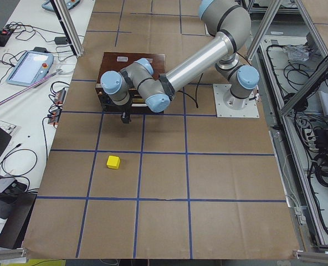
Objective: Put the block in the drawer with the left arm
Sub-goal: 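Pull the drawer outward from the cabinet with the left gripper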
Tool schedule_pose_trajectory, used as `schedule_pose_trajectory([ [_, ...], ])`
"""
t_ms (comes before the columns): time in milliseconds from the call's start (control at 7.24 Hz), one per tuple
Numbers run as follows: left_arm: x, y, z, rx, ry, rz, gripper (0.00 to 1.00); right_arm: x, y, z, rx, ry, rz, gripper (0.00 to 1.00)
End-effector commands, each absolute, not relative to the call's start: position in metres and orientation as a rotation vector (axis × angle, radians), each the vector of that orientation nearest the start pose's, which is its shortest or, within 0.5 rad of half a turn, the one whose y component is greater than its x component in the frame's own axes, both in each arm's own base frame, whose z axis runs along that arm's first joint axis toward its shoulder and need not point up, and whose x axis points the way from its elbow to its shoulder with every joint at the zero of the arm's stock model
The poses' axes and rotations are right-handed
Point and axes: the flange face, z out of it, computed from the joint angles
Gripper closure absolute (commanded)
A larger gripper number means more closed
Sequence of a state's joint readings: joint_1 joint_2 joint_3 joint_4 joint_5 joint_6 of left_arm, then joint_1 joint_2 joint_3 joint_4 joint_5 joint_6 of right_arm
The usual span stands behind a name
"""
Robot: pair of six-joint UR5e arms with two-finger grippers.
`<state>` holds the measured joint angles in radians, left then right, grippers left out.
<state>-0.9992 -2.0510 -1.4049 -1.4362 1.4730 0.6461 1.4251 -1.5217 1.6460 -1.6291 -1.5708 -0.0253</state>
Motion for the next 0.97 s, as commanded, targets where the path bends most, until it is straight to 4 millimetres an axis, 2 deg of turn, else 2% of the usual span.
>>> schedule_pose_trajectory([
  [0,0.244,-0.623,0.308,0.136,3.244,0.158,0.02,0.059,-0.517,0.432,0.190,3.129,0.103,0.00],
  [829,0.274,-0.615,0.306,0.160,3.213,0.163,0.02,0.059,-0.517,0.432,0.190,3.129,0.103,0.00],
])
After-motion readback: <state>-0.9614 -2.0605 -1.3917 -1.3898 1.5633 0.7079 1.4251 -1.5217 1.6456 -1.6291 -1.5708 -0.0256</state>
